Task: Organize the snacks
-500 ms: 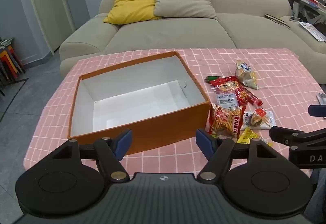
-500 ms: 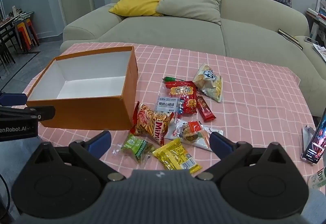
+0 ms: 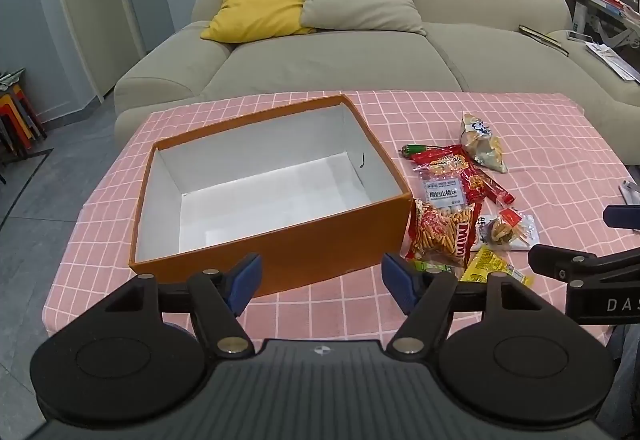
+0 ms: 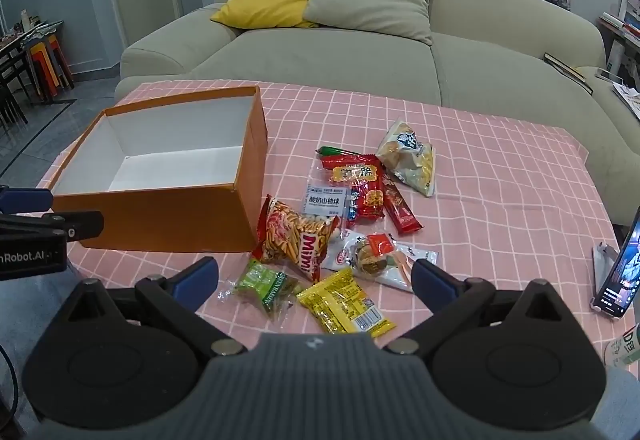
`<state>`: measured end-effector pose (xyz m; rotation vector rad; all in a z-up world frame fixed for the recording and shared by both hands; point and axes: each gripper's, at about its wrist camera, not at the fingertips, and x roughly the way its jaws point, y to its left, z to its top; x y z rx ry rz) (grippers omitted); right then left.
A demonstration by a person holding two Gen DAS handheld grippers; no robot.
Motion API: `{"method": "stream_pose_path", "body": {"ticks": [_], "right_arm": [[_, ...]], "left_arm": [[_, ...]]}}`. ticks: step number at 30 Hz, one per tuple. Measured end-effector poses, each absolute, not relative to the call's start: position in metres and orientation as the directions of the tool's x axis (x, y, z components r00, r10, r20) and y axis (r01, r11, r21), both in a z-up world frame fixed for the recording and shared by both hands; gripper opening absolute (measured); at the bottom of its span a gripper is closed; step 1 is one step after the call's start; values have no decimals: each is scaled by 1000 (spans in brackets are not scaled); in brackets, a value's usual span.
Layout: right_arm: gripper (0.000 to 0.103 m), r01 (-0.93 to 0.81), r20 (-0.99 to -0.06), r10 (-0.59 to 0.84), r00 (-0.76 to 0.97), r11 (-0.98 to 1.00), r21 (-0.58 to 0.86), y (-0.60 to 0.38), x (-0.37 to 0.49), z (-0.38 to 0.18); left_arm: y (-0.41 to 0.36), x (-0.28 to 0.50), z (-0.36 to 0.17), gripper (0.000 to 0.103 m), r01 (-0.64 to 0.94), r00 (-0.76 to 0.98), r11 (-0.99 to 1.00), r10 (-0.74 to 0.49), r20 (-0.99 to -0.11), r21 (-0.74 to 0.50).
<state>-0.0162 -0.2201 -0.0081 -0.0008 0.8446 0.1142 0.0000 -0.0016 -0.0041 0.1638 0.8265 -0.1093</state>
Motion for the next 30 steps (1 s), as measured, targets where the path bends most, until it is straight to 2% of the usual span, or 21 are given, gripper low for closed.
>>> {"method": "stream_pose_path", "body": {"ticks": [30], "right_arm": [[99,-106,-749,102,654,993,42,-217,-16,-5]], "left_arm": [[-1,0,-4,80,180,663,979,-48,-747,97]]}}
